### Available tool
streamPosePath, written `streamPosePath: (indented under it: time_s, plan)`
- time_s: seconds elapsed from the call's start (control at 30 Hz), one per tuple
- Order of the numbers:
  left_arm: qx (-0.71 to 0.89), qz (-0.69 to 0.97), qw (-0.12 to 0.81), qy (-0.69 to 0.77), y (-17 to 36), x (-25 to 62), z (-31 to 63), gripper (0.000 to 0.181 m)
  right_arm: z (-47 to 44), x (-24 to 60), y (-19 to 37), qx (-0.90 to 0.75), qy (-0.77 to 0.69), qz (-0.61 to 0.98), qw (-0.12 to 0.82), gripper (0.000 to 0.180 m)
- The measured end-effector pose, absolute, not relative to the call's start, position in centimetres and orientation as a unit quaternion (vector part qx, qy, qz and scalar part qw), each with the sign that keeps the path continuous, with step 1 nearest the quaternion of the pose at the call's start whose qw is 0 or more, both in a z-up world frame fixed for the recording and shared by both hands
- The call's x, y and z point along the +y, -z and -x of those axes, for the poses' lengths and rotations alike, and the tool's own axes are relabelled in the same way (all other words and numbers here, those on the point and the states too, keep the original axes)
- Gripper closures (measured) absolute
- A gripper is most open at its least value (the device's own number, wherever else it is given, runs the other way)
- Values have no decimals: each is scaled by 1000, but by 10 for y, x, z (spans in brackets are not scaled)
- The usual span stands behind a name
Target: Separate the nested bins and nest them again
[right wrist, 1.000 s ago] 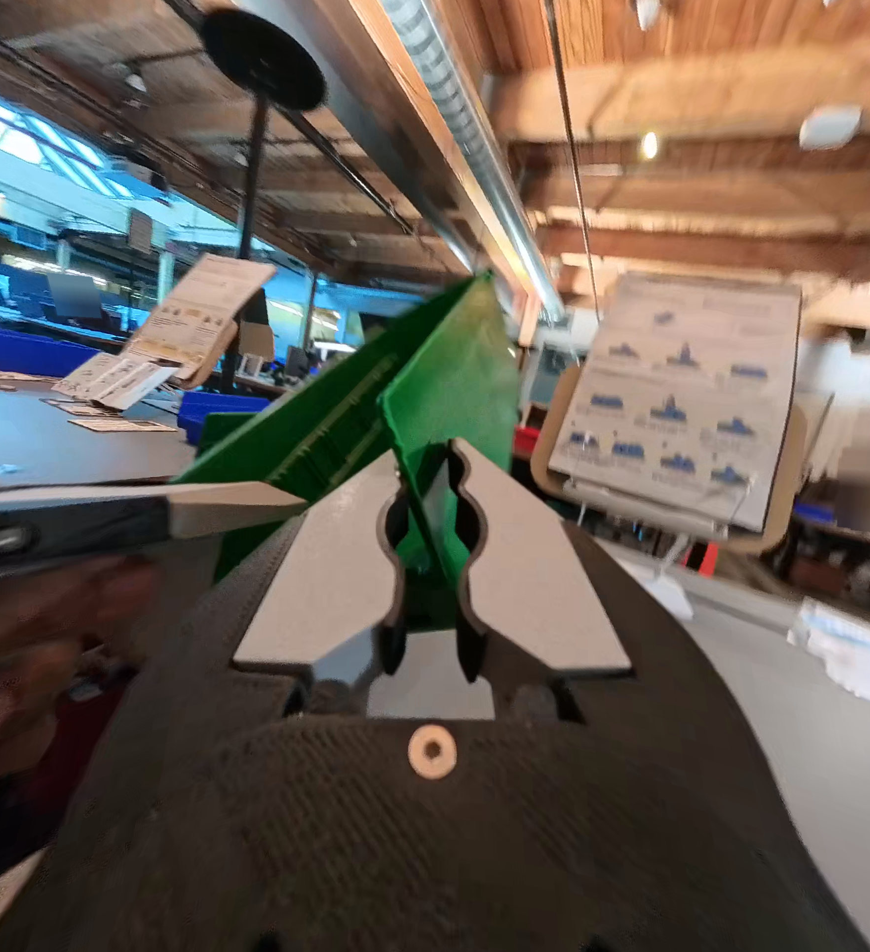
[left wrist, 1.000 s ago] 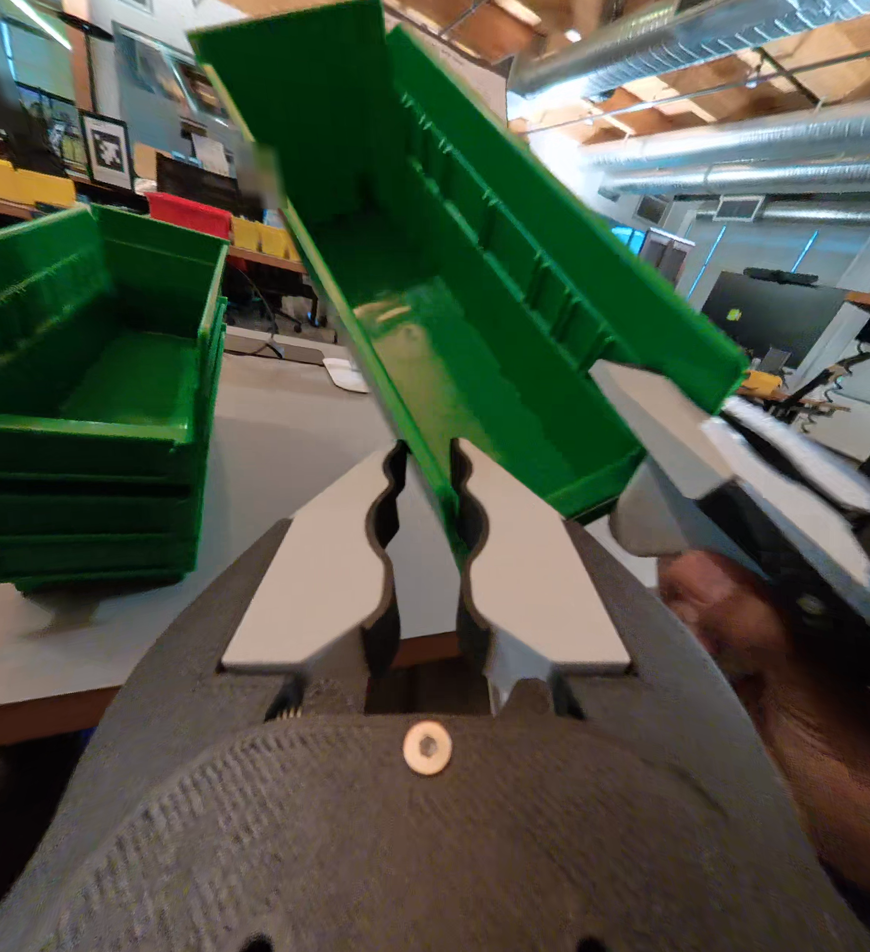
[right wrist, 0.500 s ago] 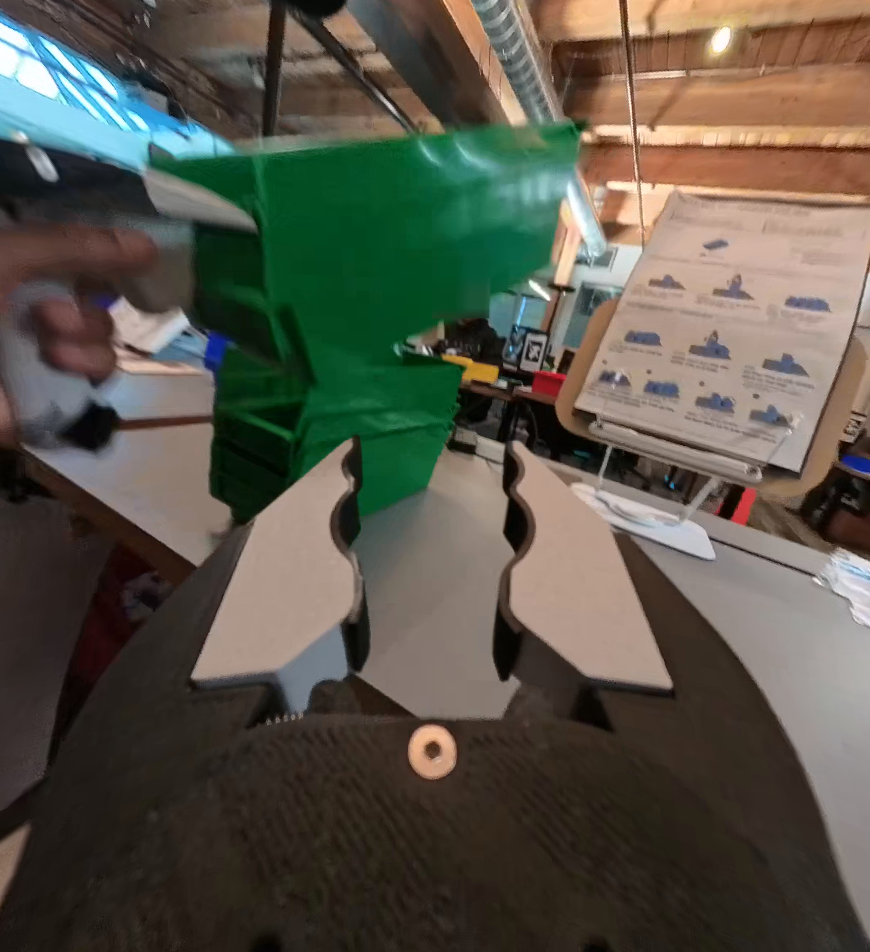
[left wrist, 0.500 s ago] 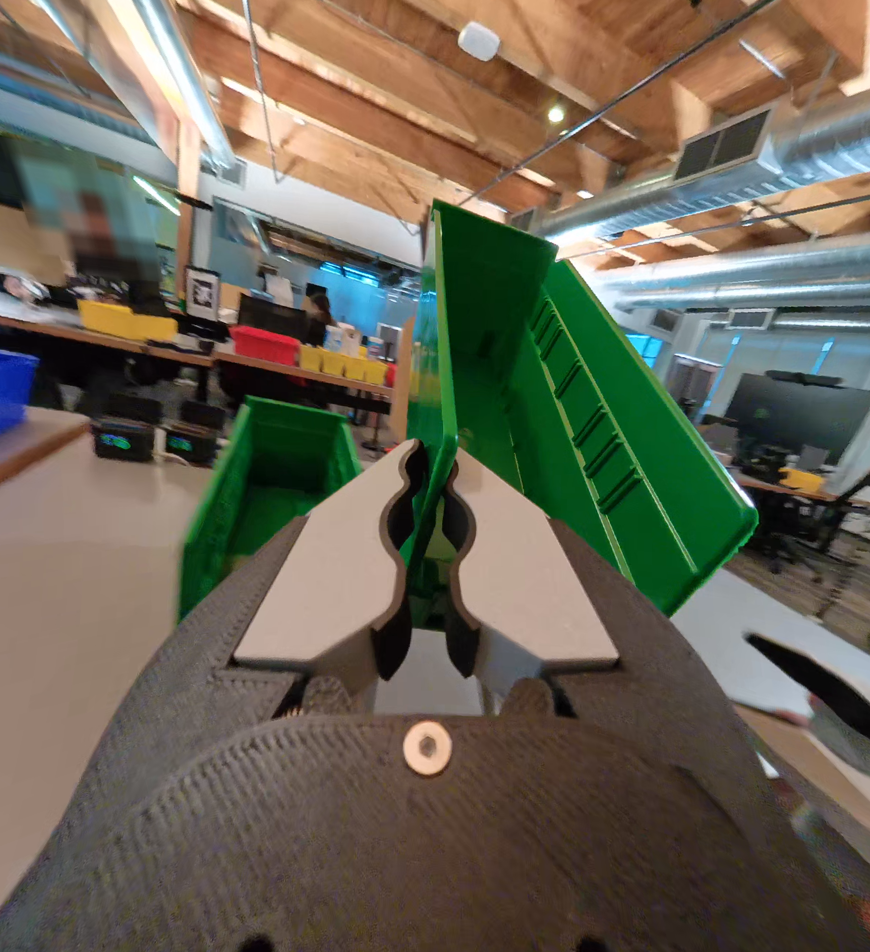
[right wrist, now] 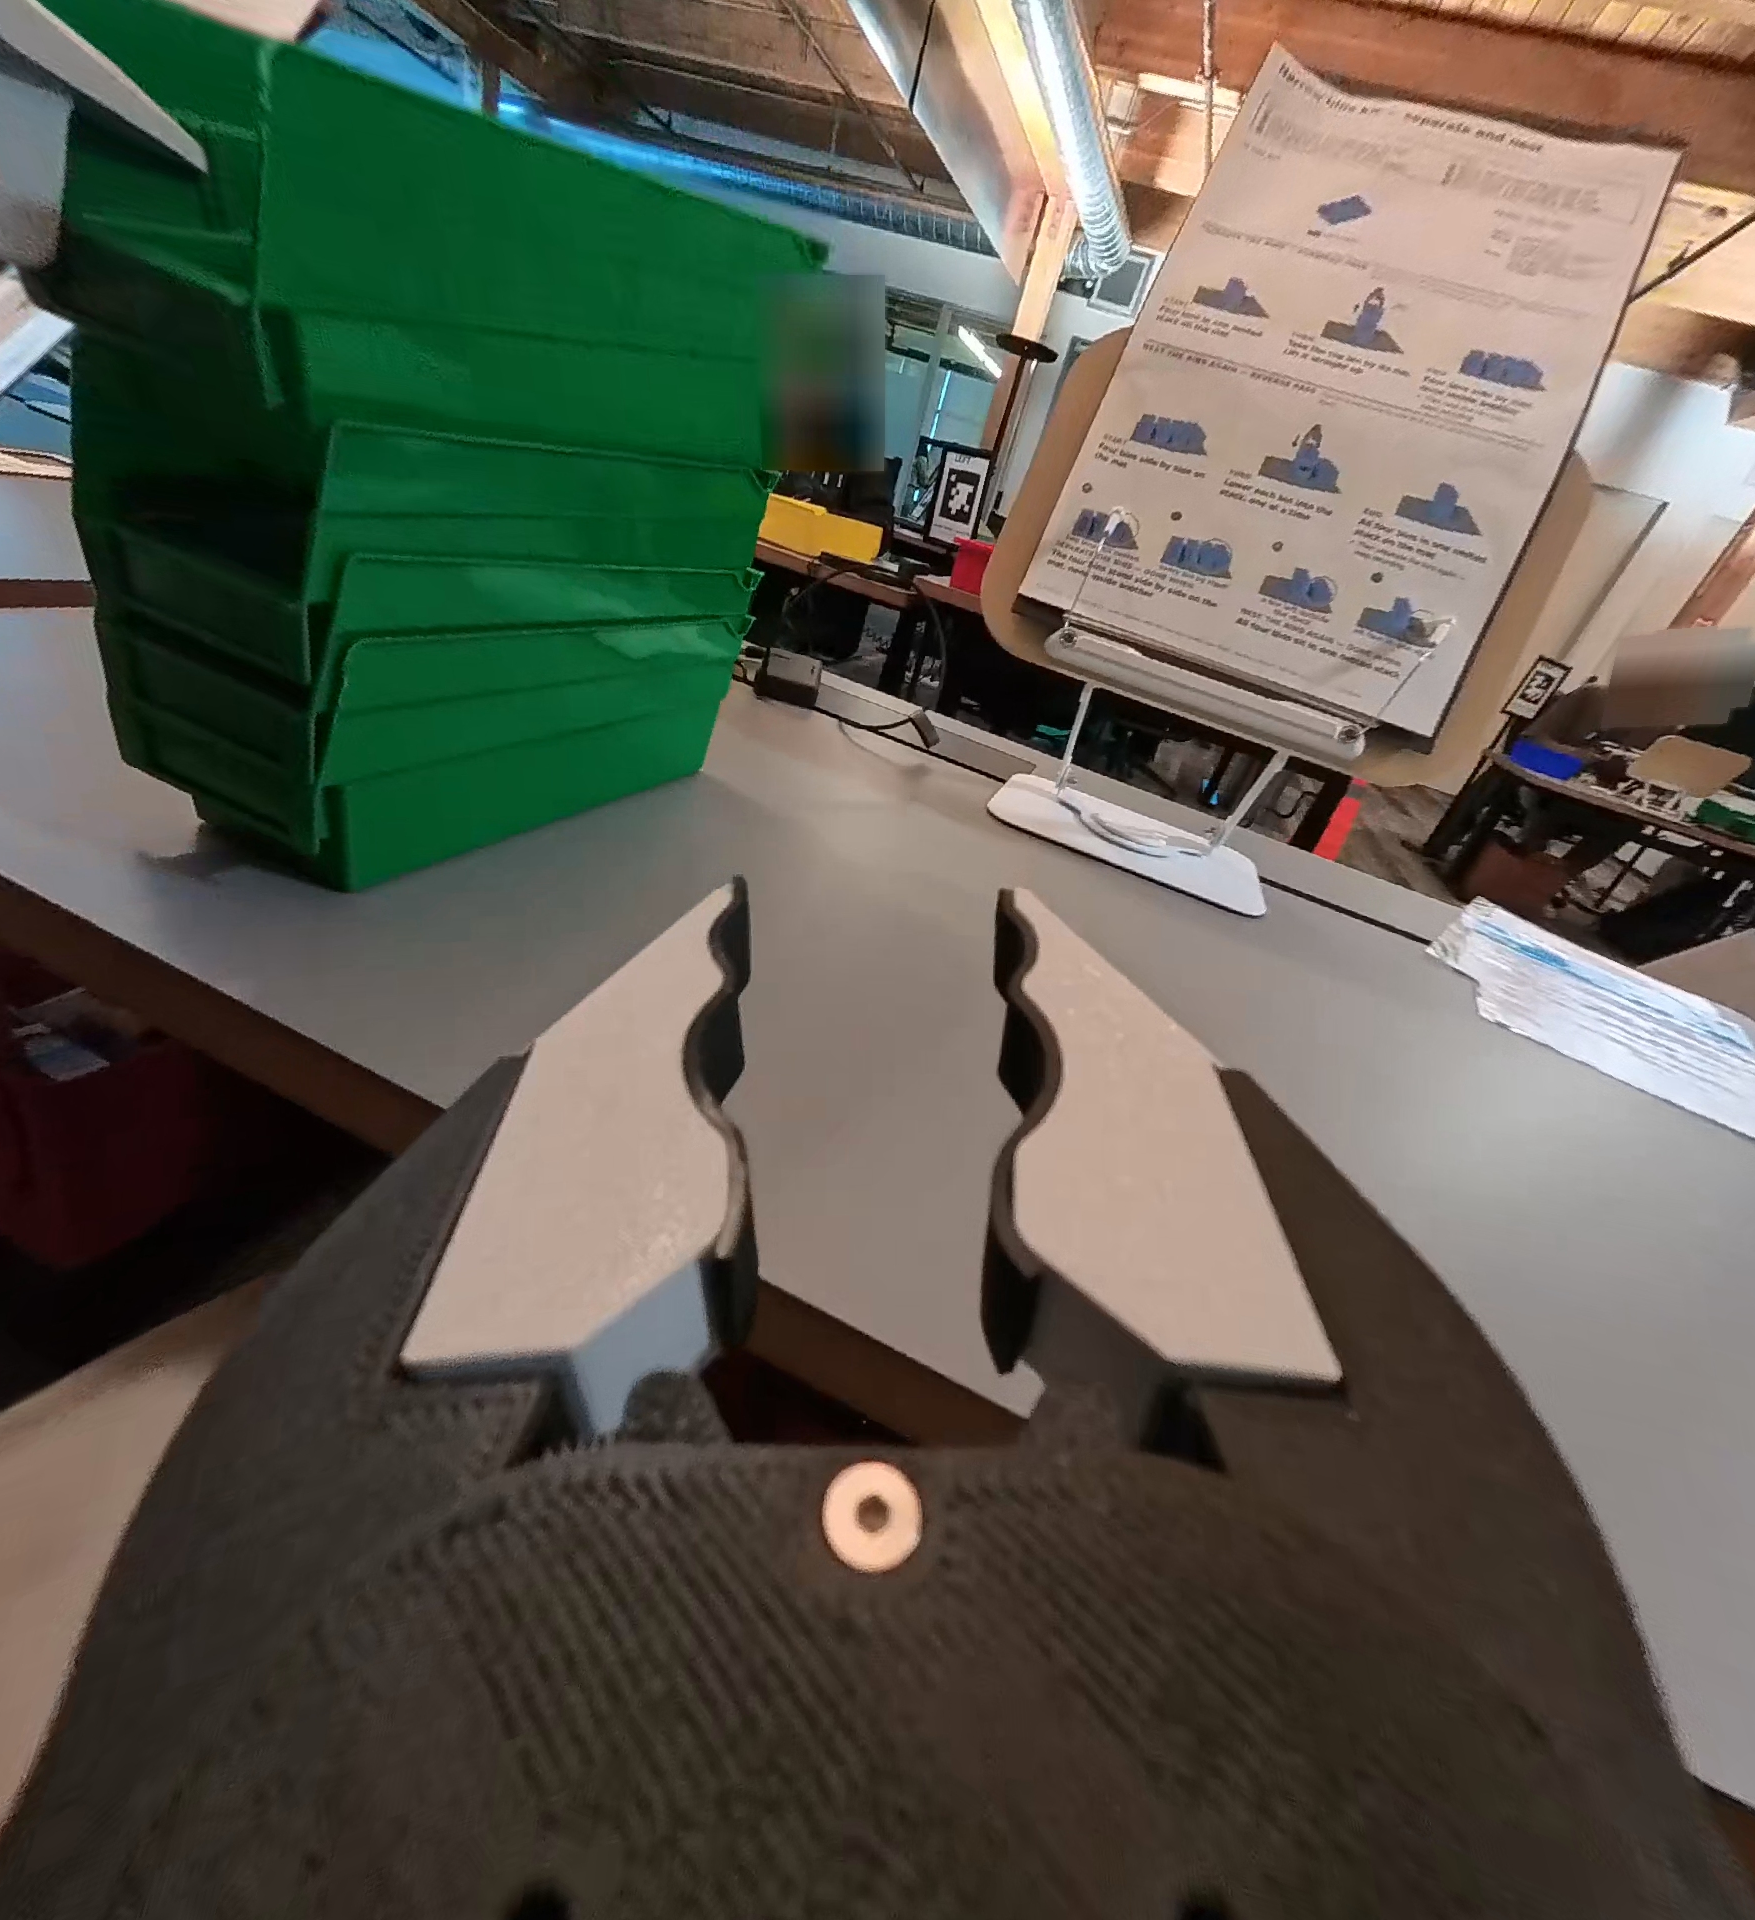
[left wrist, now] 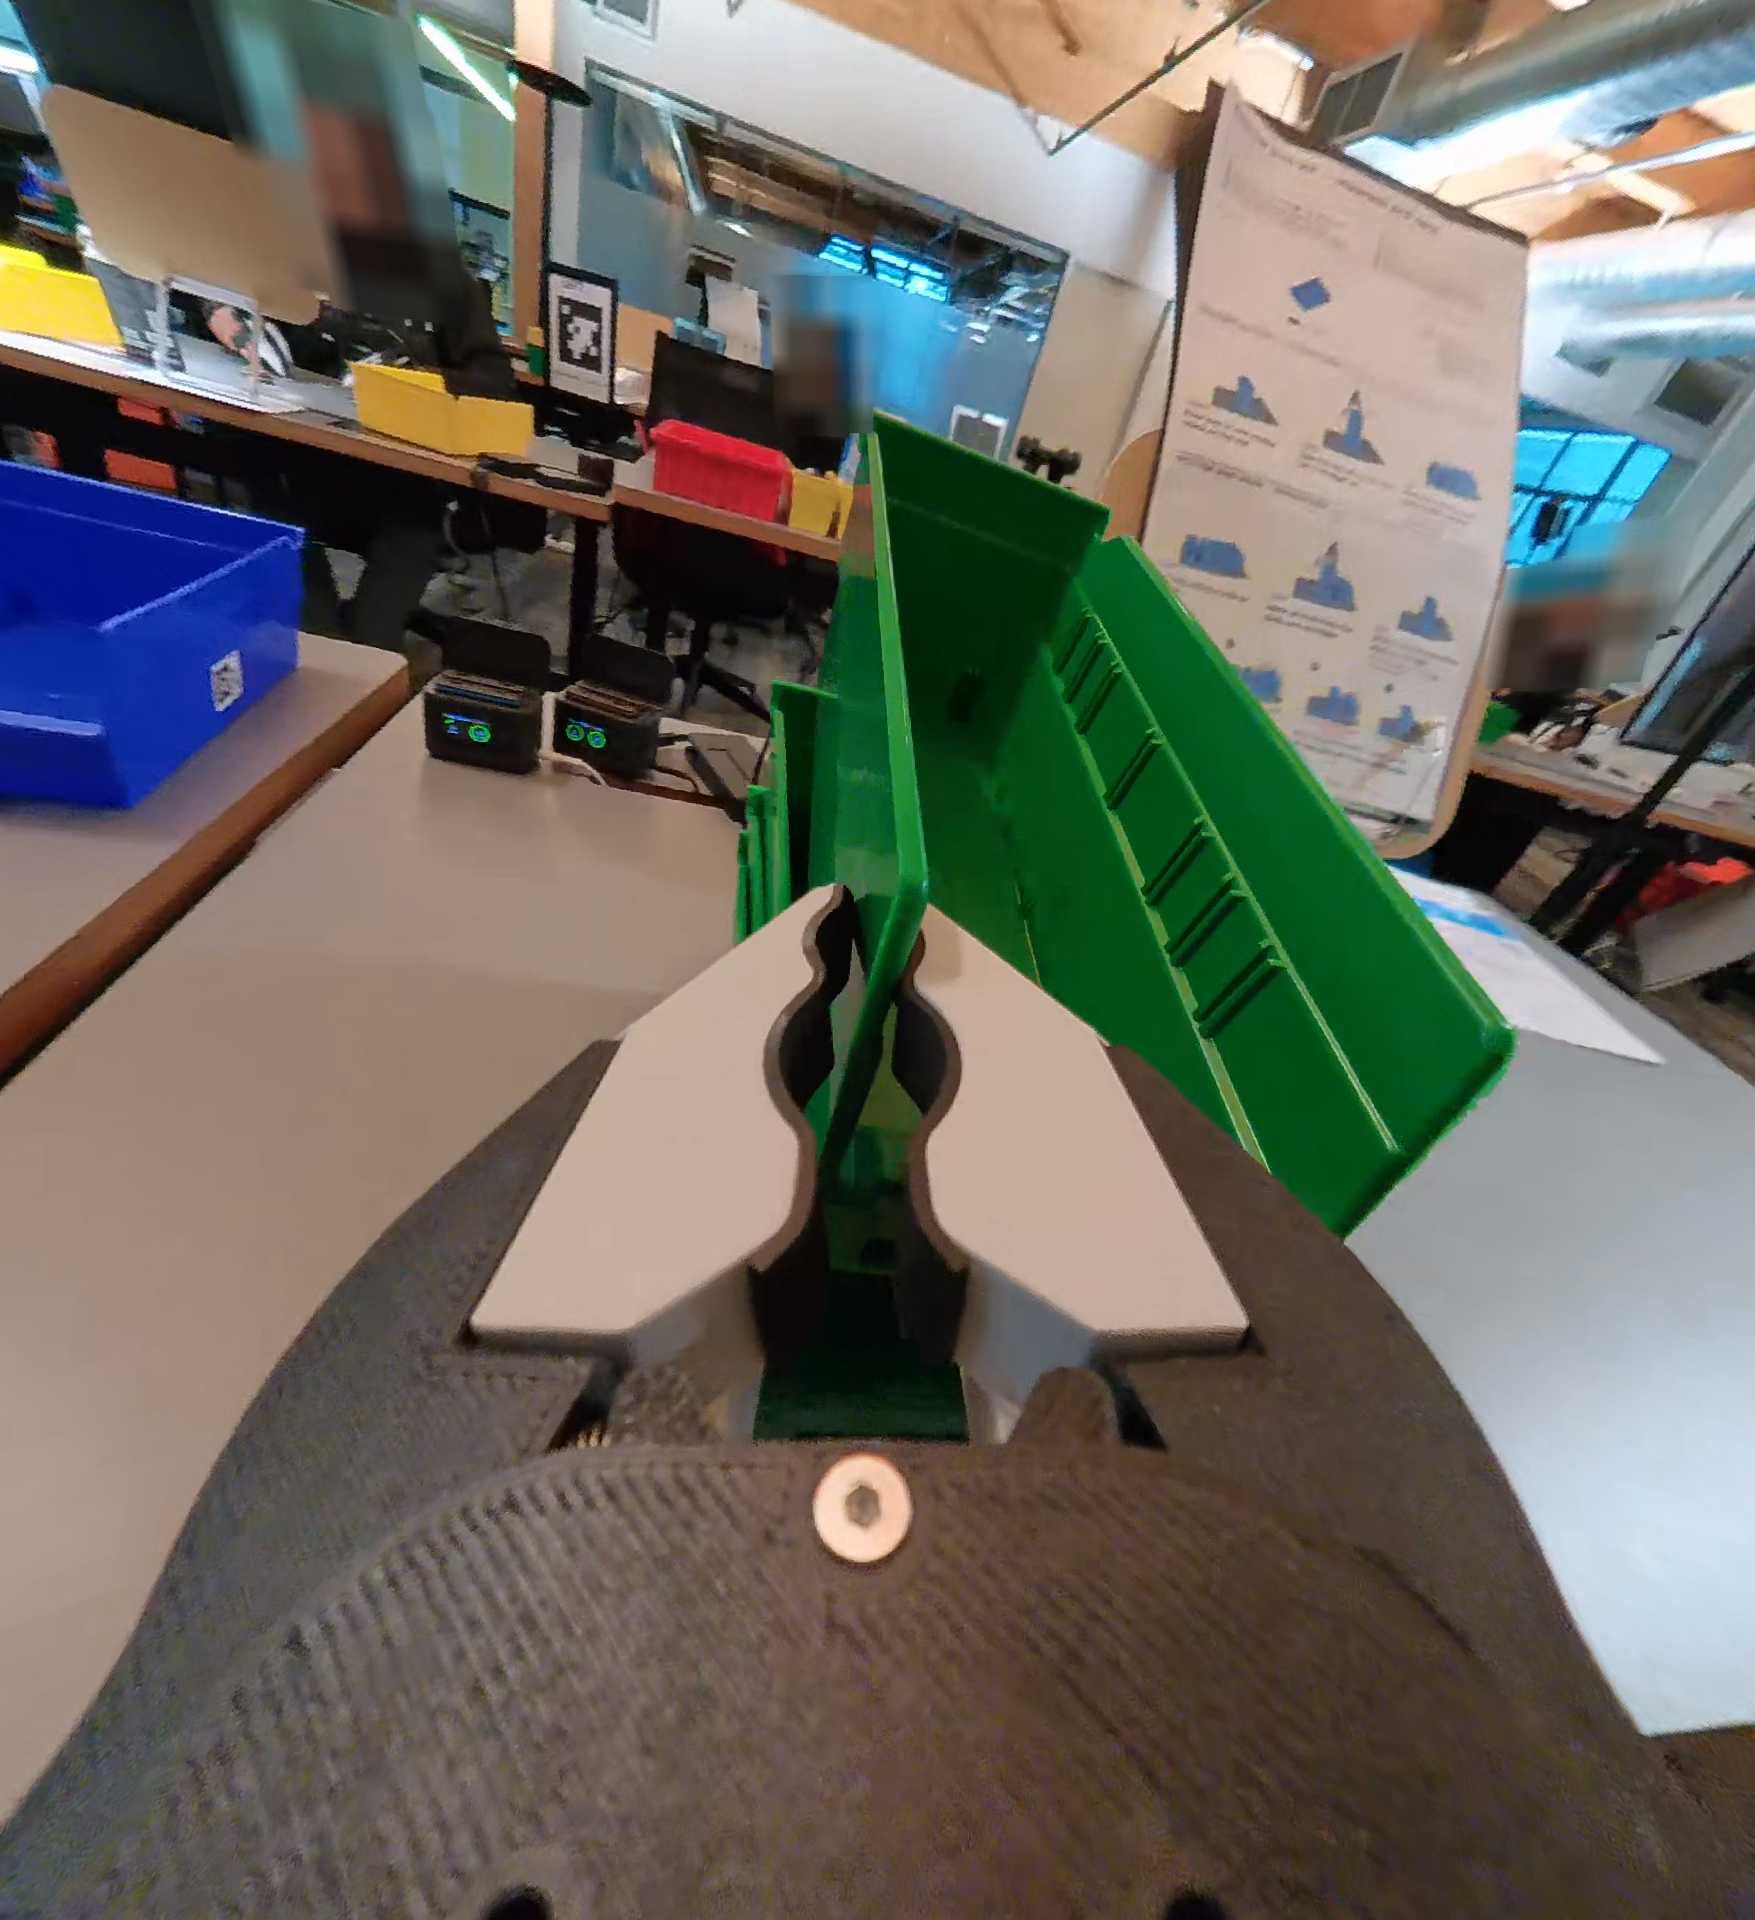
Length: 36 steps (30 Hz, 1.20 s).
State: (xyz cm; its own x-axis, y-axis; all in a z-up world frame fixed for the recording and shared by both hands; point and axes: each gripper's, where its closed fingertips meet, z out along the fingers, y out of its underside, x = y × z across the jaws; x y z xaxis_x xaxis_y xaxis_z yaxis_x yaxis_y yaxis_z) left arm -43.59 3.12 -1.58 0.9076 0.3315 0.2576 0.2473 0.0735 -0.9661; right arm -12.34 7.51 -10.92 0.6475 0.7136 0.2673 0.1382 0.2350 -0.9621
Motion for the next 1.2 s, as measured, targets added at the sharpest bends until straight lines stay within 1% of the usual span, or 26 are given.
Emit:
streamPosePath:
  time_s: [0.17, 0.33, 0.53, 0.67, 0.7, 0.87, 1.2]
  plan:
    - [-209, 688, 694, -41, 24, 37, 441, 180, 121, 78, 112, -364, -206, 587, 693, 135]
    - [-214, 713, 668, -13, 36, 38, 440, 179, 124, 78, 116, -362, -219, 595, 683, 136]
    - [-233, 712, 663, 16, 50, 41, 446, 178, 126, 74, 116, -375, -215, 586, 685, 138]
    - [-223, 699, 679, 1, 48, 40, 449, 174, 127, 72, 115, -382, -213, 580, 687, 139]
    - [-219, 701, 679, 0, 48, 40, 448, 177, 128, 71, 116, -383, -213, 580, 687, 140]
    - [-200, 713, 670, -38, 53, 38, 447, 180, 131, 70, 117, -388, -216, 579, 683, 140]
    - [-193, 707, 680, -32, 48, 32, 433, 178, 134, 72, 117, -391, -221, 579, 681, 141]
